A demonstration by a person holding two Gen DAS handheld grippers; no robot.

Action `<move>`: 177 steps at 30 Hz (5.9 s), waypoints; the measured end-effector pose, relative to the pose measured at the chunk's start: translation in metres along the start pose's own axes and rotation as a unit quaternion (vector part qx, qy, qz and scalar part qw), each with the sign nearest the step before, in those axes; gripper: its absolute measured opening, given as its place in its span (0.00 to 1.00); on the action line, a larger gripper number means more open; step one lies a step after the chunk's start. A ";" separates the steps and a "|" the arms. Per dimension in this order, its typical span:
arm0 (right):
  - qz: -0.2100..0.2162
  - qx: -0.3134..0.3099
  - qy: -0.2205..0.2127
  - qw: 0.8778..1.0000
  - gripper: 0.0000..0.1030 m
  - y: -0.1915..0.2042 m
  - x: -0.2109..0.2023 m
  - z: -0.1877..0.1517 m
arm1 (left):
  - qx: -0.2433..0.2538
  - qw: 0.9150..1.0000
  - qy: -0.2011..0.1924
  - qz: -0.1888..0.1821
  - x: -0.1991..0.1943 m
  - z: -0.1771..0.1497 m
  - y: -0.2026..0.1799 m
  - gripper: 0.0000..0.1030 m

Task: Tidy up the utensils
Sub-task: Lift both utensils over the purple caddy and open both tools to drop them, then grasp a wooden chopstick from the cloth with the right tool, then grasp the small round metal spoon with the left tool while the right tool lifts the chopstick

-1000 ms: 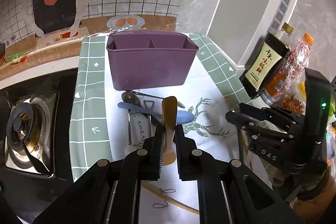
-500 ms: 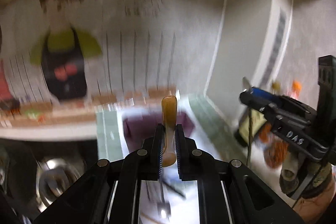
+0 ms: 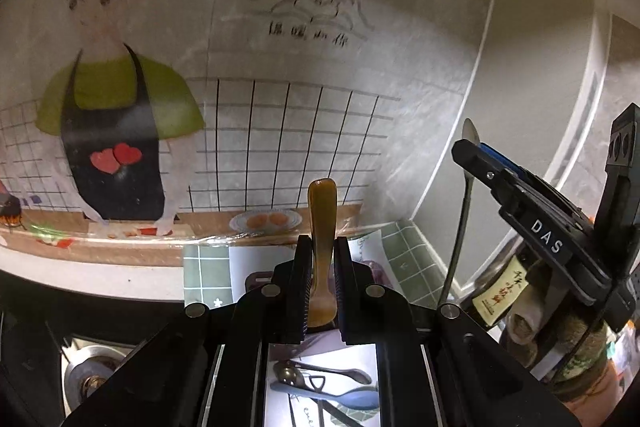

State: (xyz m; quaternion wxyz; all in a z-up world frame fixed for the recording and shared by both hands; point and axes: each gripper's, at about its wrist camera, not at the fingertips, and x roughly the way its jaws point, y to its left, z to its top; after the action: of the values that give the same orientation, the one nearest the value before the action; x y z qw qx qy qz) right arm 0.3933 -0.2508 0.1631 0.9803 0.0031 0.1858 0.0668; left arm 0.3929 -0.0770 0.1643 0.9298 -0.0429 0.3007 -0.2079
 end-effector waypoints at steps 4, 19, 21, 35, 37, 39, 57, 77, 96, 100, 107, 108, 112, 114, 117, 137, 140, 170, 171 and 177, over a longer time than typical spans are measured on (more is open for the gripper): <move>-0.005 -0.006 0.011 1.000 0.30 0.005 0.030 -0.014 | -0.009 1.000 0.013 -0.008 0.027 0.002 0.013 0.11; -0.020 0.023 0.073 0.997 0.58 -0.018 0.065 -0.069 | -0.040 0.998 0.057 -0.011 0.083 -0.024 0.035 0.37; -0.020 0.023 0.088 0.996 0.74 -0.024 0.056 -0.072 | -0.035 0.997 0.064 -0.005 0.073 -0.032 0.033 0.50; -0.065 -0.037 0.205 0.976 0.91 -0.050 -0.039 -0.152 | -0.042 0.985 0.166 0.012 0.038 -0.151 0.006 0.58; -0.067 -0.028 0.218 0.973 0.92 -0.056 -0.046 -0.160 | -0.044 0.983 0.180 0.013 0.035 -0.165 0.002 0.59; -0.073 -0.023 0.227 0.971 0.92 -0.065 -0.053 -0.166 | -0.037 0.981 0.190 0.024 0.030 -0.178 -0.001 0.64; -0.064 0.039 0.368 0.927 0.53 -0.074 -0.067 -0.272 | -0.054 0.966 0.248 0.040 0.004 -0.248 0.010 0.70; 0.045 0.018 0.359 0.932 0.35 0.001 -0.022 -0.244 | -0.082 0.961 0.261 0.041 -0.003 -0.264 0.026 0.71; -0.046 0.051 0.376 0.924 0.14 -0.014 0.066 -0.249 | -0.101 0.959 0.264 0.021 -0.007 -0.269 0.026 0.71; -0.003 0.019 0.382 0.924 0.09 -0.002 0.045 -0.254 | -0.107 0.957 0.270 0.018 0.003 -0.270 0.029 0.67; 0.021 0.008 0.387 0.922 0.09 -0.005 -0.002 -0.267 | -0.107 0.961 0.254 0.016 0.017 -0.250 0.034 0.48; 0.019 0.006 0.386 0.922 0.09 -0.004 -0.007 -0.267 | -0.095 0.965 0.245 0.020 0.020 -0.243 0.033 0.47; 0.013 0.011 0.378 0.926 0.07 -0.010 -0.018 -0.269 | -0.047 0.973 0.221 0.040 0.037 -0.233 0.027 0.47; 0.013 0.020 0.372 0.928 0.06 -0.015 -0.027 -0.267 | -0.015 0.973 0.222 0.058 0.047 -0.236 0.021 0.47; 0.014 0.036 0.355 0.934 0.06 -0.019 -0.034 -0.258 | 0.016 0.973 0.215 0.087 0.059 -0.242 0.014 0.41; -0.111 -0.057 0.360 0.924 0.83 0.002 -0.002 -0.258 | 0.053 0.992 0.072 0.088 -0.030 -0.178 -0.009 0.15; -0.072 -0.037 0.347 0.934 0.79 -0.002 -0.011 -0.250 | 0.043 0.993 0.064 0.085 -0.038 -0.175 -0.004 0.15; 0.001 0.050 0.320 0.946 0.05 -0.012 -0.054 -0.222 | 0.024 0.982 0.172 0.069 -0.050 -0.310 0.015 0.30; 0.003 0.053 0.316 0.947 0.05 -0.011 -0.056 -0.220 | 0.024 0.982 0.175 0.074 -0.049 -0.313 0.015 0.30; 0.009 0.056 0.291 0.955 0.05 -0.009 -0.067 -0.208 | 0.028 0.979 0.171 0.107 -0.039 -0.316 0.013 0.21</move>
State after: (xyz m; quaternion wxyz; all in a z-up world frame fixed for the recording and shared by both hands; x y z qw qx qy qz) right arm 0.2572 -0.2722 -0.0064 0.8813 0.0401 0.4666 0.0634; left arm 0.1865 -0.0342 -0.0749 0.8821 0.0520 0.4525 -0.1198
